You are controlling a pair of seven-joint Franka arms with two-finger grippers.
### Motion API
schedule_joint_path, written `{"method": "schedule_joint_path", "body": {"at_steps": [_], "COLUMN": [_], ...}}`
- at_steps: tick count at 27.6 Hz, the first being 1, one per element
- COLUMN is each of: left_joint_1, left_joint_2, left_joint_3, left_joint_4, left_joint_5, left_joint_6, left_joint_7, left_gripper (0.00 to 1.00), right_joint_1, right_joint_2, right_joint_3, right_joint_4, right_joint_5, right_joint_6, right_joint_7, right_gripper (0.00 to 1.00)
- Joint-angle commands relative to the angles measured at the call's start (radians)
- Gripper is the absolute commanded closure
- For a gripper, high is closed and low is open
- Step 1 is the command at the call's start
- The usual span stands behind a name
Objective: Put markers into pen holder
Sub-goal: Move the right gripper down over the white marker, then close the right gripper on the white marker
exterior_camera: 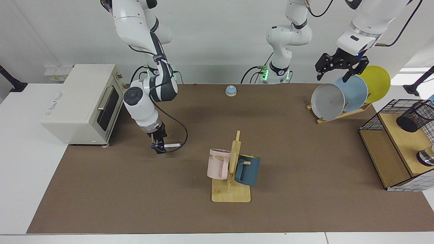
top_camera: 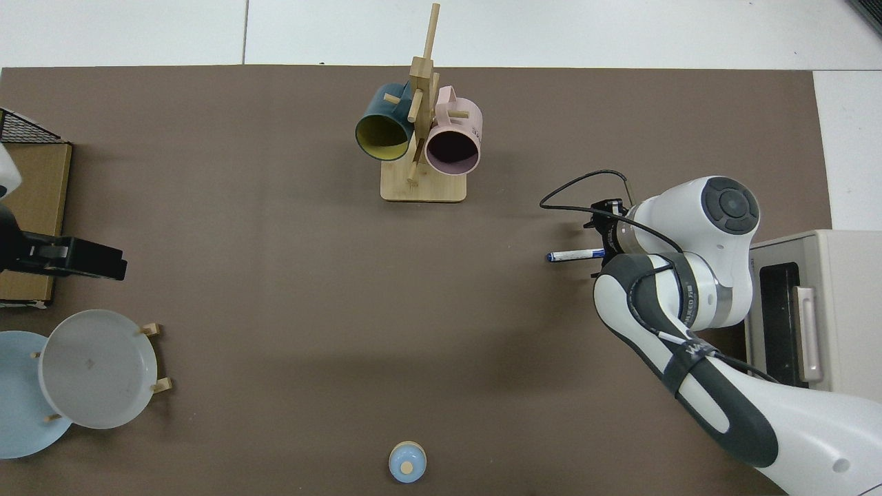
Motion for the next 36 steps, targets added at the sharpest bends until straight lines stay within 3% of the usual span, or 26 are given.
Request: {"method": "schedule_joint_path", "body": {"at_steps": [1, 20, 27, 31, 36], "left_joint_1": [0.010, 0.010, 0.008, 0.008, 0.010], "left_joint_2": [-0.007, -0.010, -0.010, -0.010, -0.014], "left_joint_3": [-0.010, -0.008, -0.009, -0.010, -0.005], "left_joint_4": [0.008, 0.005, 0.005, 0.005, 0.005], "left_joint_5": [0.009, 0.007, 0.006, 0.006, 0.006], "left_joint_6": [-0.014, -0.015, -0.015, -0.015, -0.023], "left_joint_7": [0.000, 0.000, 0.000, 0.000, 0.000], "left_gripper": [0.00, 0.00, 0.00, 0.00, 0.00], "right_joint_1": [-0.011, -0.023, -0.031, -0.031, -0.030], "right_joint_2": [-0.002, 0.007, 0.007, 0.007, 0.007], "right_joint_3": [0.003, 0.002, 0.003, 0.003, 0.003], "right_joint_4": [-0.043, -0.043, -0.043, -0.043, -0.041], "right_joint_5": [0.021, 0.019, 0.021, 0.021, 0.019], "right_joint_6": [0.072, 0.082, 0.082, 0.080, 0.076], "right_joint_7": [-0.045, -0.077, -0.077, -0.076, -0.074], "right_gripper": [0.07, 0.38, 0.62, 0.67, 0.87]}}
